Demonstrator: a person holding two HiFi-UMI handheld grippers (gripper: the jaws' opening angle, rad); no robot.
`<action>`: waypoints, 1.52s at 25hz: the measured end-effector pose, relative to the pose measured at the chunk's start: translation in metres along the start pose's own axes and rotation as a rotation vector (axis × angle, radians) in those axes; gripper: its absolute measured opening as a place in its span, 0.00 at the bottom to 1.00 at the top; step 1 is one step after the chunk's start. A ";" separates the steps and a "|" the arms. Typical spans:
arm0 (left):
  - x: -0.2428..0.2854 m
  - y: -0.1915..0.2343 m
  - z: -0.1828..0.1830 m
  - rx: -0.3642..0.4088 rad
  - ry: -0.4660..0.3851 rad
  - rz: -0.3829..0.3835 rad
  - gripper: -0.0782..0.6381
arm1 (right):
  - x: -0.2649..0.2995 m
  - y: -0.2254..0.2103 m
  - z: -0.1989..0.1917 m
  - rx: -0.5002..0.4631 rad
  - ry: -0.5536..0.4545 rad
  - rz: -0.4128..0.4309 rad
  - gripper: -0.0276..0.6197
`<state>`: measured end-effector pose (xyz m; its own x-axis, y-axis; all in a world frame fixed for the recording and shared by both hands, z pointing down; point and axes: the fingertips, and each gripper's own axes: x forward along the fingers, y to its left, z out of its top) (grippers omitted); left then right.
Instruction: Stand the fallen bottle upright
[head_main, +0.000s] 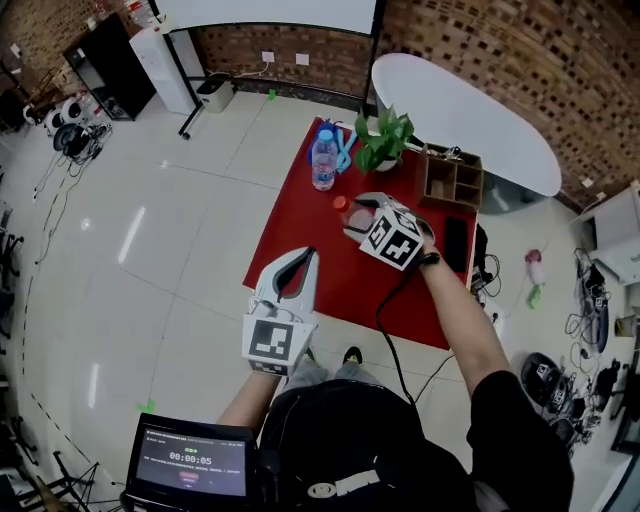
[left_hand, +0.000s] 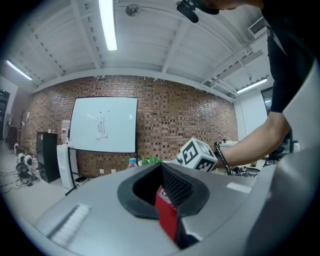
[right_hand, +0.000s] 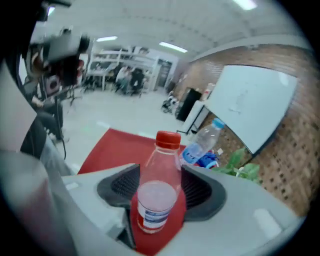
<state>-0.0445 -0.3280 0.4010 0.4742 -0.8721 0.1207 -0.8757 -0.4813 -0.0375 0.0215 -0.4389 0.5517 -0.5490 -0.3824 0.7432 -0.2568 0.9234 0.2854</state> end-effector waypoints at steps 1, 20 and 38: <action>0.003 -0.003 0.004 0.008 -0.005 -0.011 0.12 | -0.017 -0.011 0.003 0.083 -0.072 -0.035 0.45; 0.021 -0.035 0.010 0.085 0.014 -0.058 0.12 | -0.052 -0.040 -0.046 0.530 -0.378 -0.195 0.45; -0.002 -0.054 0.019 0.010 -0.064 -0.200 0.12 | -0.194 0.115 -0.024 0.901 -0.697 -0.316 0.05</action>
<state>0.0034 -0.3023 0.3835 0.6436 -0.7627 0.0635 -0.7627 -0.6461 -0.0293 0.1177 -0.2575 0.4545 -0.6043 -0.7833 0.1461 -0.7742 0.5338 -0.3402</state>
